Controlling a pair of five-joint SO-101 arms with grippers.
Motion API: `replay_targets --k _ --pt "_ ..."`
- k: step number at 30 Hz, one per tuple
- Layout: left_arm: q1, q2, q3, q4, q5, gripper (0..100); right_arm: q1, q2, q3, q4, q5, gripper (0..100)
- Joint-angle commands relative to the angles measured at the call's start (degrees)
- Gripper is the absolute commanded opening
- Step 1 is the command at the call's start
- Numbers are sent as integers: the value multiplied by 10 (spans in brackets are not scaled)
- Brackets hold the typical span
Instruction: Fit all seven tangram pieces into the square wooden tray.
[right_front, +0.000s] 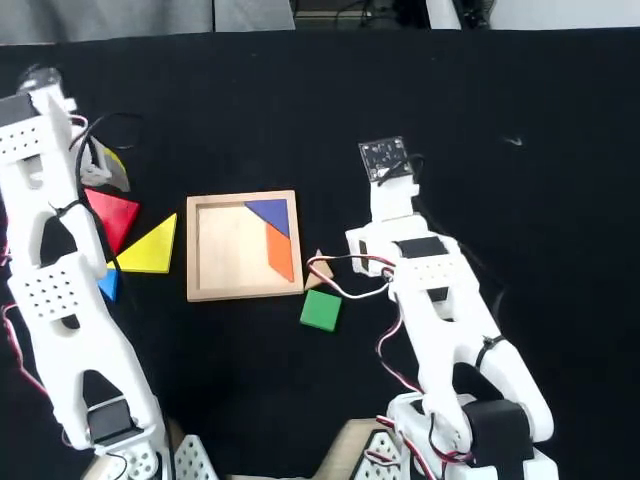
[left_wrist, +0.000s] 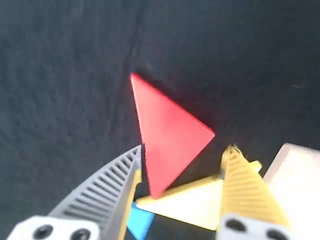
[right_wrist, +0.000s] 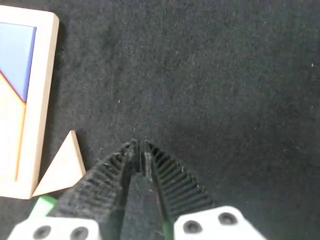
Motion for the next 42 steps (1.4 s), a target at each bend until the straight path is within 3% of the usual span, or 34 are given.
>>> replay_targets --k 1,9,17,42 --pt "16 -11 62 7 87 258 -3 -26 -3 4 4 12" --pt "20 -6 87 0 105 315 -11 -26 -2 4 4 12" --pt "16 -4 88 -69 92 314 -11 -26 -1 4 4 12" --pt "-51 69 45 -43 43 314 -19 -26 0 4 4 12"
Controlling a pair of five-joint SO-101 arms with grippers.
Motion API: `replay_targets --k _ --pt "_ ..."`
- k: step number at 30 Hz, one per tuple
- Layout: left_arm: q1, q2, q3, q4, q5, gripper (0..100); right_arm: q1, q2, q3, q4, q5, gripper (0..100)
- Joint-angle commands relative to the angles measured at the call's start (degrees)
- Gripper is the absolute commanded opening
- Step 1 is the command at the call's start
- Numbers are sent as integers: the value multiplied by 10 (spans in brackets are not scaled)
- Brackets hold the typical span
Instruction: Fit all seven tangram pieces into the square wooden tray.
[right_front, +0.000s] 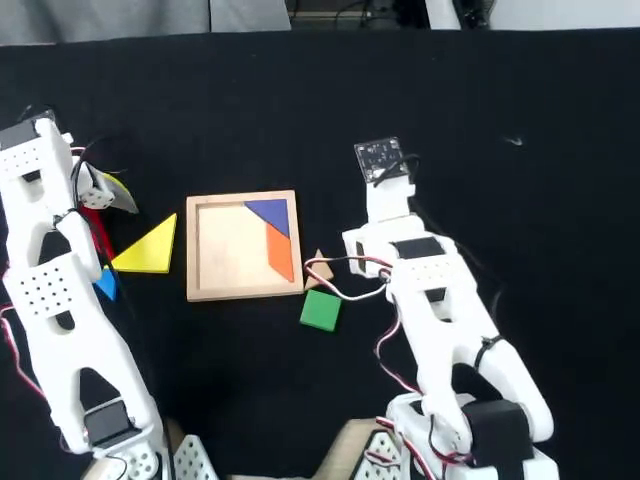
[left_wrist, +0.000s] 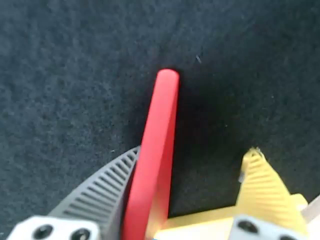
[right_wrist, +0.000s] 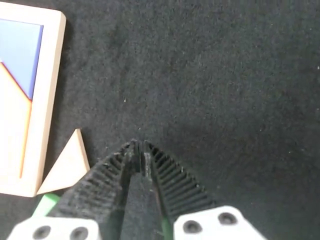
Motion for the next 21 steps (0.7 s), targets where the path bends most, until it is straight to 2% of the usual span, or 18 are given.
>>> replay_targets --k 1,3,10,12,21 --pt "-13 -6 -15 6 -6 314 -9 -26 -2 4 4 12" --pt "-9 -7 -15 6 -8 302 -9 -26 -2 4 4 12" --pt "-5 -14 -36 33 -6 134 -9 -26 -2 4 4 12" --pt "-3 -11 -52 60 -6 124 -9 -26 -2 4 4 12" --pt "10 -58 -15 58 -1 122 -9 -26 -3 4 4 12"
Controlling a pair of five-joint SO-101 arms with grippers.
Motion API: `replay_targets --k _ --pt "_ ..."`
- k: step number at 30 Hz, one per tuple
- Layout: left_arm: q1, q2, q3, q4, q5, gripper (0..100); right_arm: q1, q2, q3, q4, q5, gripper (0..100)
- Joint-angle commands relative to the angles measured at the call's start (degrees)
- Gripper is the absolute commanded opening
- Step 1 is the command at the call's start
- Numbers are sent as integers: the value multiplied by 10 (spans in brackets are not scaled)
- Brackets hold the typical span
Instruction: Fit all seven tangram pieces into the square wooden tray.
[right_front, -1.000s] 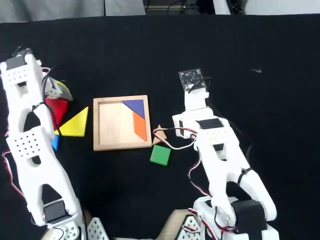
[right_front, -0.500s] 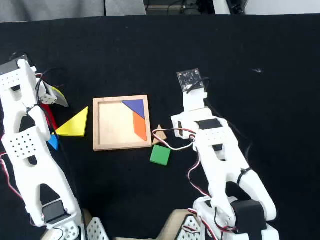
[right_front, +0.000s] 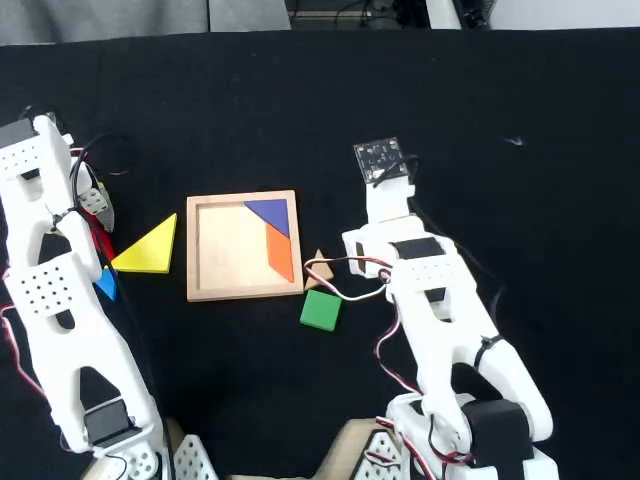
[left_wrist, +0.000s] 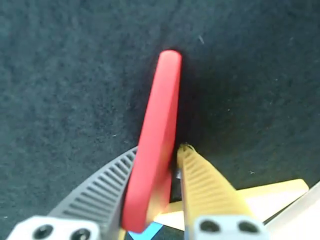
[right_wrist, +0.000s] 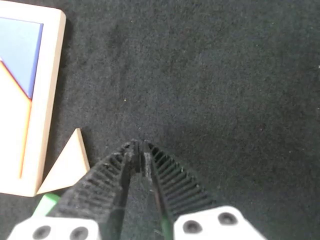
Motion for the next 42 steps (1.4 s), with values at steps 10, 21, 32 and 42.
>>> replay_targets --k 10,21,32,42 --pt "14 -125 88 10 71 40 -9 -26 -3 4 4 12" --pt "80 -277 97 11 40 30 -8 -26 -3 4 4 12" --pt "239 -595 323 10 -129 29 -6 -26 -3 4 4 12" --pt "295 -518 451 6 11 30 -5 -26 -3 4 4 12"
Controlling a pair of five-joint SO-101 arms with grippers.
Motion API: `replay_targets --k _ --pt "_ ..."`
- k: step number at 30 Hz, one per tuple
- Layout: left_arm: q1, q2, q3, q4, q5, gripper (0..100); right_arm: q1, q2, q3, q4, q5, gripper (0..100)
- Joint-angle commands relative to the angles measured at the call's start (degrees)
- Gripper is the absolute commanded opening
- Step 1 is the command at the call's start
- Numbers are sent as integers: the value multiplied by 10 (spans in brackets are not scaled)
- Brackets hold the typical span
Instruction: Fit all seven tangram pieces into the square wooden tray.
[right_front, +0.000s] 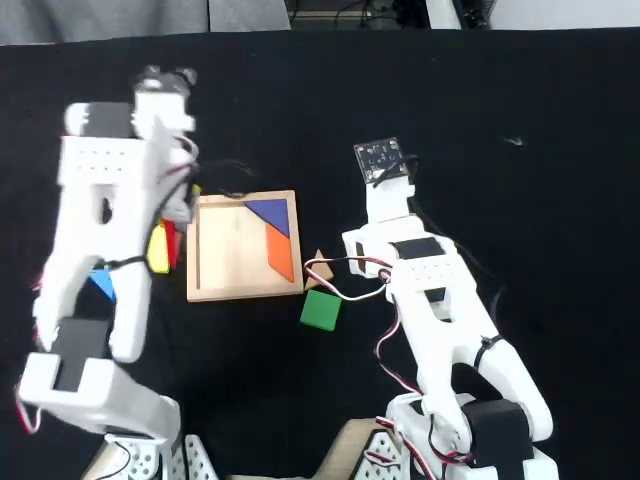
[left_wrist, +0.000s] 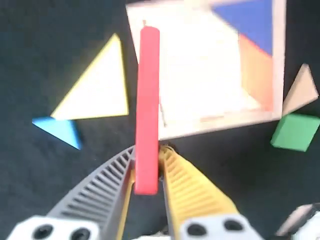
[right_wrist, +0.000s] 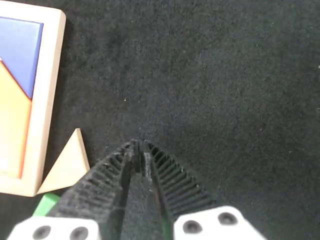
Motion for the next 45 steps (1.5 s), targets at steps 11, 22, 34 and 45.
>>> replay_targets --k 11,22,34,45 --pt "42 109 112 -149 195 30 10 -26 -3 1 4 12" --pt "39 120 131 -227 194 30 10 -26 -4 0 5 12" --pt "38 177 126 -213 148 30 7 -26 -3 0 24 12" --pt "36 159 129 -208 147 30 7 -26 -3 0 24 12"
